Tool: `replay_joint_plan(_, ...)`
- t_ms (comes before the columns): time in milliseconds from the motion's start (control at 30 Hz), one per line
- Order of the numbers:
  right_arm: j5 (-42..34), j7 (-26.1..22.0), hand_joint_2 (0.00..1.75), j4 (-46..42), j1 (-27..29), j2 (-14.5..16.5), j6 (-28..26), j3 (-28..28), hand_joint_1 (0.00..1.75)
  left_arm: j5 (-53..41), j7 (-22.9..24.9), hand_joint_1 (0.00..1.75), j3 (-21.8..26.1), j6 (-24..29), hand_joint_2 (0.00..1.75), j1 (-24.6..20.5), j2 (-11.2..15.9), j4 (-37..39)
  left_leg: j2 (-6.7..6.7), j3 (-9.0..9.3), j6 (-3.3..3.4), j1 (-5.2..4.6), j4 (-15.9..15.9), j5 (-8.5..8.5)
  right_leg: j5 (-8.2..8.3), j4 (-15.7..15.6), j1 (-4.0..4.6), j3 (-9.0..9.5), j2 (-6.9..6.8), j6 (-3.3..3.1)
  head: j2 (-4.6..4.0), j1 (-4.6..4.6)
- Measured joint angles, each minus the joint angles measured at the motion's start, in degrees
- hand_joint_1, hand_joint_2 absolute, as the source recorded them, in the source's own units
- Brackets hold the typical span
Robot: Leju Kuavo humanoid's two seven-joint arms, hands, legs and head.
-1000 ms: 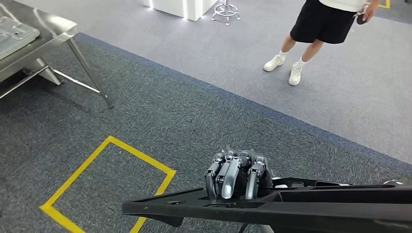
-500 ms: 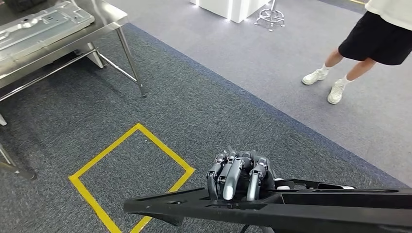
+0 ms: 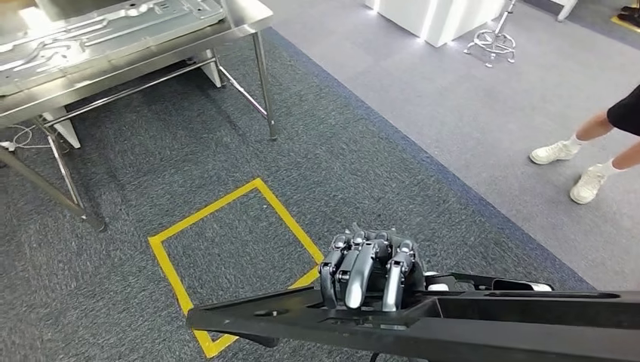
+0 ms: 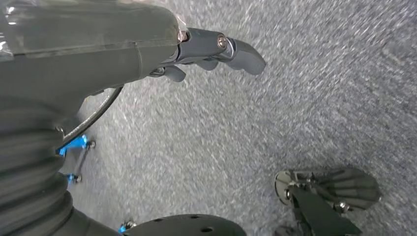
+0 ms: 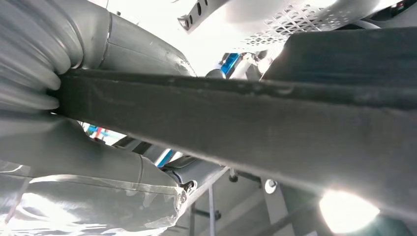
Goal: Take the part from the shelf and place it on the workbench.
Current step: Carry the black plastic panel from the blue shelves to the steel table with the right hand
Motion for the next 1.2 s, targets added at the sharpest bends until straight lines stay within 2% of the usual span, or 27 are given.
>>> replay_joint_plan(67,-0.1,0.0,1.75,0.0,-0.5,0.0,-0.3,0.1,1.75,0.2,-0.2,0.0,0.3,-0.8,1.75,-0.1,0.1,0.0,-1.21,0.21,0.65,0.18,-0.3,0.17,-1.43,1.9,-0.36,-0.62,2.38,0.58,0.0,0.07)
replay_joint_plan(133,-0.1,0.0,1.75,0.1,-0.8,0.0,-0.6,0.1,1.75,0.3,-0.4,0.0,0.5,-1.2,1.75,-0.4,0.1,0.0,-2.44,0.3,1.12,0.3,-0.5,0.29,-4.77,8.3,-0.54,-3.78,5.98,0.87,0.0,0.21)
replay_joint_plan(167,-0.1,0.0,1.75,0.1,-0.8,0.0,-0.8,0.1,1.75,0.3,-0.5,0.0,0.6,-1.4,1.75,-0.6,0.1,0.0,-3.13,0.27,1.25,0.27,-0.4,0.3,-6.42,12.4,-0.53,-6.01,6.78,0.88,0.0,0.23)
replay_joint_plan(200,-0.1,0.0,1.75,0.1,-0.8,-0.1,-0.9,0.1,1.75,0.3,-0.5,0.0,0.7,-1.6,1.75,-0.6,0.1,0.0,-3.93,0.26,1.31,0.22,-0.4,0.29,-7.31,15.7,-0.5,-7.95,7.1,0.87,0.0,0.25)
replay_joint_plan(233,-0.1,0.1,1.75,0.2,-0.8,-0.1,-1.0,0.1,1.75,0.3,-0.6,0.0,0.7,-1.7,1.75,-0.7,0.1,0.0,-4.78,0.29,1.33,0.18,-0.4,0.28,-7.02,17.2,-0.47,-9.06,7.23,0.78,0.0,0.25)
replay_joint_plan(267,-0.1,0.1,1.75,0.2,-0.8,-0.1,-1.1,0.1,1.75,0.1,-0.6,0.0,0.8,-1.9,1.75,-0.7,0.1,0.0,-5.7,0.36,1.33,0.15,-0.3,0.27,-5.49,16.1,-0.45,-9.0,7.4,0.59,0.0,0.25)
replay_joint_plan(300,-0.1,0.1,1.75,0.2,-0.8,-0.1,-1.2,0.1,1.75,0.0,-0.6,0.0,0.8,-2.0,1.75,-0.7,0.1,0.0,-6.62,0.45,1.31,0.13,-0.3,0.27,-3.11,13.0,-0.43,-7.87,7.94,0.31,0.0,0.26)
replay_joint_plan(367,-0.1,0.1,1.75,0.1,-0.9,-0.1,-1.5,0.1,1.75,-0.1,-0.6,0.0,0.8,-2.3,1.75,-0.8,0.0,0.0,-8.27,0.46,1.08,0.16,-0.2,0.25,1.03,4.8,-0.53,-4.55,11.15,-0.42,0.0,0.21)
replay_joint_plan(433,-0.1,0.1,1.75,0.1,-0.8,-0.1,-1.7,0.1,1.75,-0.1,-0.6,0.0,0.8,-2.6,1.75,-0.8,-0.1,0.1,-9.67,0.07,0.4,0.45,-0.2,0.32,2.17,0.8,-0.49,-3.0,13.42,-0.83,0.0,0.23)
replay_joint_plan(467,-0.2,0.1,1.75,0.1,-0.9,-0.1,-1.7,0.1,1.75,0.0,-0.7,0.0,0.8,-2.7,1.75,-0.8,-0.1,0.1,-10.4,-0.13,-0.07,0.6,-0.3,0.41,2.1,0.5,-0.4,-2.85,13.22,-0.92,0.0,0.25)
replay_joint_plan(500,-0.2,0.1,1.75,0.1,-0.9,-0.1,-1.7,0.1,1.75,0.0,-0.8,0.0,0.8,-2.8,1.75,-0.8,0.0,0.1,-11.11,-0.24,-0.49,0.7,-0.5,0.51,2.21,0.2,-0.46,-2.66,12.34,-1.02,0.0,0.32)
replay_joint_plan(533,-0.2,0.1,1.75,0.1,-1.0,-0.1,-1.7,0.1,1.75,0.1,-0.9,0.0,0.9,-2.8,1.75,-0.8,0.0,0.1,-10.78,-0.32,-0.8,0.57,-0.4,0.4,2.33,-0.2,-0.59,-2.31,11.5,-1.21,0.0,0.28)
replay_joint_plan(567,-0.2,0.1,1.75,0.2,-1.0,-0.1,-1.7,0.1,1.75,0.1,-1.0,0.0,0.9,-2.9,1.75,-0.8,0.0,0.1,-9.44,-0.72,-1.05,0.37,0.5,-0.24,2.45,-0.7,-0.74,-1.89,10.52,-1.47,0.0,0.03)
replay_joint_plan(600,-0.3,0.1,1.75,0.2,-1.1,-0.1,-1.6,0.1,1.75,0.2,-1.1,0.0,0.9,-2.9,1.75,-0.9,0.1,0.1,-7.46,-1.64,-1.25,0.16,2.6,-1.51,2.52,-1.2,-0.88,-1.52,9.45,-1.72,0.0,-0.21)
replay_joint_plan(633,-0.3,0.1,1.75,0.2,-1.2,-0.1,-1.6,0.1,1.75,0.3,-1.2,0.0,0.9,-2.9,1.75,-0.9,0.1,0.1,-5.17,-3.16,-1.42,0.13,5.8,-3.29,2.45,-1.3,-0.75,-1.28,8.41,-1.95,0.0,-0.45)
replay_joint_plan(667,-0.4,0.1,1.75,0.2,-1.2,-0.1,-1.6,0.1,1.75,0.4,-1.3,0.0,0.9,-2.9,1.75,-1.0,0.2,0.1,-3.69,-5.07,-1.64,0.22,9.8,-5.18,2.32,-1.3,-0.64,-1.2,7.35,-2.09,0.0,-0.66)
replay_joint_plan(700,-0.4,0.1,1.75,0.3,-1.1,-0.1,-1.6,0.1,1.75,0.5,-1.3,0.0,0.9,-2.9,1.75,-1.1,0.3,0.1,-2.99,-6.74,-1.84,0.33,13.1,-6.5,2.16,-1.2,-0.55,-1.18,6.32,-2.13,0.0,-0.65)
replay_joint_plan(733,-0.4,0.1,1.75,0.3,-1.1,-0.1,-1.6,0.1,1.75,0.5,-1.4,0.0,0.9,-2.9,1.75,-1.1,0.4,0.1,-2.71,-7.63,-2.02,0.45,15.0,-6.85,1.99,-1.1,-0.49,-1.16,5.35,-2.11,0.0,-0.66)
replay_joint_plan(767,-0.4,0.1,1.75,0.3,-1.1,-0.1,-1.6,0.1,1.75,0.5,-1.4,0.0,1.0,-2.9,1.75,-1.0,0.5,0.1,-2.47,-7.32,-2.16,0.53,14.5,-6.06,1.81,-1.0,-0.49,-1.12,4.44,-2.03,0.0,-0.67)
replay_joint_plan(800,-0.5,0.1,1.75,0.3,-1.2,-0.1,-1.6,0.1,1.75,0.5,-1.4,0.0,1.0,-2.9,1.75,-0.9,0.5,0.1,-1.99,-5.78,-2.24,0.59,11.7,-4.34,1.57,-0.8,-0.51,-1.03,3.62,-1.9,0.0,-0.67)
replay_joint_plan(867,-0.7,0.2,1.75,0.3,-1.2,0.0,-1.6,0.1,1.75,0.5,-1.4,0.0,1.0,-2.9,1.75,-0.9,0.7,0.1,0.23,-1.51,-2.1,0.45,3.8,-1.13,0.98,-0.3,-0.4,-0.8,2.2,-1.46,0.0,-0.68)
replay_joint_plan(933,-0.7,0.2,1.75,0.3,-1.4,0.0,-1.6,0.1,1.75,0.5,-1.4,0.0,1.0,-3.0,1.75,-0.9,0.7,0.1,1.48,0.48,-1.41,0.13,0.0,-0.22,0.56,0.1,-0.1,-0.62,1.25,-0.91,0.0,-0.63)
replay_joint_plan(1000,-0.8,0.2,1.75,0.3,-1.5,0.0,-1.7,0.1,1.75,0.5,-1.5,0.0,1.0,-3.0,1.75,-0.8,0.7,0.1,0.51,0.38,-0.61,0.02,-0.1,-0.24,0.42,0.1,0.02,-0.41,0.47,-0.35,0.0,-0.6)
replay_joint_plan(1033,-0.9,0.2,1.75,0.3,-1.5,0.0,-1.7,0.1,1.75,0.5,-1.6,0.0,1.0,-3.0,1.75,-0.8,0.6,0.1,0.04,0.4,-0.27,0.12,-0.3,-0.14,0.2,0.2,-0.1,-0.31,0.8,0.0,0.0,-0.58)
replay_joint_plan(1100,-1.5,0.2,1.75,0.3,-1.7,0.0,-1.6,0.1,1.75,0.5,-1.6,0.0,1.1,-3.0,1.75,-0.9,0.5,0.1,-0.84,0.52,0.35,0.38,-0.6,0.14,-1.49,2.5,-0.41,-1.27,3.42,0.61,0.0,-0.48)
replay_joint_plan(1167,-2.5,0.4,1.75,0.3,-1.7,-0.1,-1.6,0.1,1.75,0.5,-1.7,0.0,1.1,-3.0,1.75,-1.0,0.5,0.1,-1.54,0.48,0.7,0.39,-0.7,0.24,-4.85,9.0,-0.53,-4.69,6.29,0.85,0.0,-0.33)
replay_joint_plan(1200,-3.1,0.4,1.75,0.5,-1.6,-0.1,-1.6,0.1,1.75,0.5,-1.7,0.0,1.1,-3.0,1.75,-1.0,0.5,0.1,-1.9,0.43,0.81,0.33,-0.6,0.24,-6.24,12.8,-0.5,-6.79,6.8,0.87,0.0,-0.28)
